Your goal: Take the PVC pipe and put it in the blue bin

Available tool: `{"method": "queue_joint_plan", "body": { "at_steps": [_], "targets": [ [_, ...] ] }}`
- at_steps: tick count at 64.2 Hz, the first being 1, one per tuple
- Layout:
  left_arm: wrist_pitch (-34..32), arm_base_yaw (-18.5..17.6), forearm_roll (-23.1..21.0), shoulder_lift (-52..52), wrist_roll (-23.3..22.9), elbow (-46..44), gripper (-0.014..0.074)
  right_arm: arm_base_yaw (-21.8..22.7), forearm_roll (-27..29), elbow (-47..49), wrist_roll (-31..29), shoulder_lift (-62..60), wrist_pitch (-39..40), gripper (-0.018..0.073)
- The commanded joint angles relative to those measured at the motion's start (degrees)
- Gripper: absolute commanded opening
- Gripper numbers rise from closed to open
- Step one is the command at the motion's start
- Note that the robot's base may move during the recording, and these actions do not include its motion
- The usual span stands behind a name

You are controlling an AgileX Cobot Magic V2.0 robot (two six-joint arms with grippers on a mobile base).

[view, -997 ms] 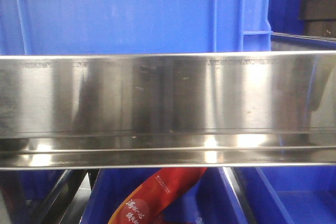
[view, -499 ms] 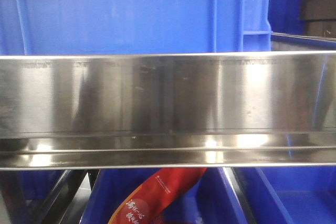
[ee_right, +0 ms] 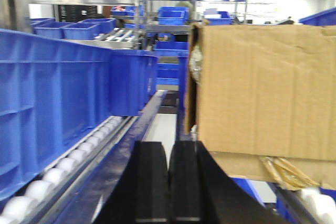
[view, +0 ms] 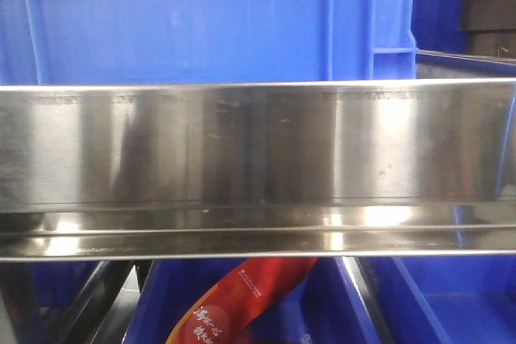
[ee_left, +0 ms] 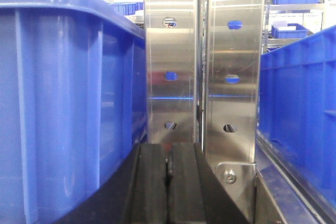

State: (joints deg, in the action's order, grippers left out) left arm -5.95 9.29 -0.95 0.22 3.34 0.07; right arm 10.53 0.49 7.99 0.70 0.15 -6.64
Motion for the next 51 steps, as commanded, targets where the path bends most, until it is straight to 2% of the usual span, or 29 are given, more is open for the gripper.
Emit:
{"method": "queue_joint_plan", "body": {
  "at_steps": [1, 6, 16, 39, 51],
  "targets": [
    [-0.67, 0.31, -0.37, -0.22, -0.33, -0.07, -0.0111, 1.36, -0.49, -0.37, 0.15, -0.15, -0.51, -0.0163],
    [-0.67, 0.31, -0.37, -0.22, -0.33, -0.07, -0.0111, 2.25, -0.49, -1.35, 0.15, -0.15, 0.44, -0.0163],
    [-0.67, 0.31, -0.37, -0.22, -0.33, -0.07, -0.0111, 3.78, -0.15, -4.2, 0.15, -0.15, 7.16, -0.0163],
    [-0.67, 0.31, -0.37, -0.22, -0.33, -0.07, -0.0111, 7.25, -0.15, -7.99, 0.15, -0.15, 7.56, -0.0163],
    [-0.67, 0.31, -0.37, -0.22, -0.33, -0.07, -0.0111, 7.51, -0.15, -7.99, 0.15, -0.15, 10.34, -0.0163]
  ]
}}
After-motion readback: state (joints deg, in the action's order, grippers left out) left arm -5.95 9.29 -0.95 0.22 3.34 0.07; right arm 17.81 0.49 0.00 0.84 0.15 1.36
